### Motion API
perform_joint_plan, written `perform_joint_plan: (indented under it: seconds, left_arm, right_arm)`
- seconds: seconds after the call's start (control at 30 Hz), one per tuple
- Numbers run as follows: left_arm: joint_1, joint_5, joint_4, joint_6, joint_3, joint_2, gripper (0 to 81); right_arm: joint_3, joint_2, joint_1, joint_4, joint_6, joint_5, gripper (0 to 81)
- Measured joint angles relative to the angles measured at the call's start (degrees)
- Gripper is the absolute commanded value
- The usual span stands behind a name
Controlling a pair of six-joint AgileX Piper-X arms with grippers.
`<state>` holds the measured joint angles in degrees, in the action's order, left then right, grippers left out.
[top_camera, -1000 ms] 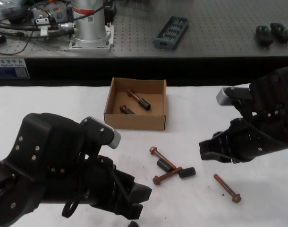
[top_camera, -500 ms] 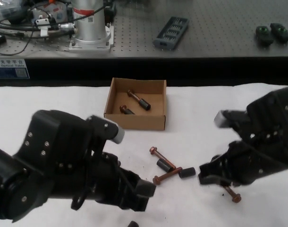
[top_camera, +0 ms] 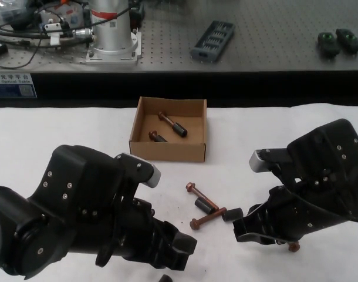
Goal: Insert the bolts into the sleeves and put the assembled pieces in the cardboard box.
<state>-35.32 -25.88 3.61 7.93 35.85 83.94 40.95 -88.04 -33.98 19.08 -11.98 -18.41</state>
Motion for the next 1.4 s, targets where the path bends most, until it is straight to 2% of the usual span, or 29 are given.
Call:
perform_joint_plan:
  seconds: [0.73, 0.9, 1.03, 1.17, 1.4]
  left_arm:
    - [0.0, 0.32, 0.0, -1.43, 0.0, 2.63, 35.6]
    - [0.0, -3.68, 0.0, 2.49, 0.0, 2.63, 35.6]
    - [0.0, -4.0, 0.0, 3.12, 0.0, 2.63, 35.6]
    - [0.0, -4.1, 0.0, 3.23, 0.24, 2.63, 35.6]
    - [0.1, -4.1, -1.09, 3.23, 0.47, 2.63, 35.6]
  right_arm:
    - [0.0, 0.0, 1.12, 2.1, 1.12, 0.42, 23.0]
    - [0.0, 0.0, 2.45, 3.48, 1.89, 7.08, 23.0]
    - [-0.09, 0.0, 4.81, 3.79, 3.49, 9.81, 23.0]
    - [-0.09, 0.0, 6.63, 3.9, 4.79, 10.7, 23.0]
    - [-0.09, -0.12, 6.99, 3.92, 8.27, 11.78, 23.4]
